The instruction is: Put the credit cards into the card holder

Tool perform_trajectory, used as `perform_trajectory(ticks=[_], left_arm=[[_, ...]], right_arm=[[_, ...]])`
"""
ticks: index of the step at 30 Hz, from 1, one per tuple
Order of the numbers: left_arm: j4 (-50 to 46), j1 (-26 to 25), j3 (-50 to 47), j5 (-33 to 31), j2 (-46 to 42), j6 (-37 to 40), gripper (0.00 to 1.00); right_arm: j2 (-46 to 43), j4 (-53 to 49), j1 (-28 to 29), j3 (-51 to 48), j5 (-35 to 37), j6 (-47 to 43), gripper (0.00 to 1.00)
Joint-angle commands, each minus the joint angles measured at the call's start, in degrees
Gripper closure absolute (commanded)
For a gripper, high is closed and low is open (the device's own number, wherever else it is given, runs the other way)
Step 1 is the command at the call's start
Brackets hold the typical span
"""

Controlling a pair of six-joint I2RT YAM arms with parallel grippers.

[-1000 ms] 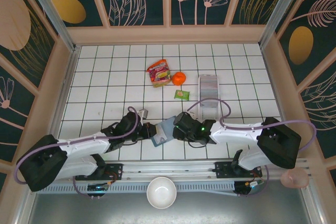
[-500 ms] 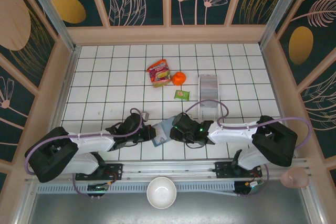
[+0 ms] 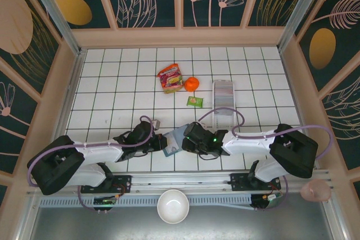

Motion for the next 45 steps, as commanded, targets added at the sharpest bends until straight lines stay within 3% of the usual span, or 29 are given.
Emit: perform_trajectory(ticks=[1,14,23,27,29,40,45], left_arm=[[-1.5,-0.3,0.0,-1.2,1.1,1.2,0.94],[-1.1,-0.2,-0.2,-1.0,1.7,1.3,0.95],[-0.8,-0.3,-0.1,-0.9,1.7,2.0,0.95],[-1.2,-0.2,0.6,-1.0,2.3,3.7,0.95],[-1.0,-0.3,1.0,-1.4,2.8,4.0,0.95],[-1.5,-0.2,4.7,-3.1,6.2,9.0,0.96],[-2.6,-0.3,6.0,-3.8,6.7,10.5,0.97]], right_arm=[[-1.6,-0.8,0.8,1.4,1.8,0.8,0.67],[-3.6,-0.2,1.1,1.8,3.8,0.2,0.7],[0.6,4.8,0.0,3.2,2.3,-2.7,0.73],[2.6,5.2,-0.3,3.8,2.2,-3.9,0.87],[2.7,4.1,-0.2,4.0,2.9,-4.3,1.0],[-0.9,0.5,-0.4,4.2,7.8,-7.5,1.0],[-0.9,1.5,-0.7,4.6,6.3,-9.9,1.0]])
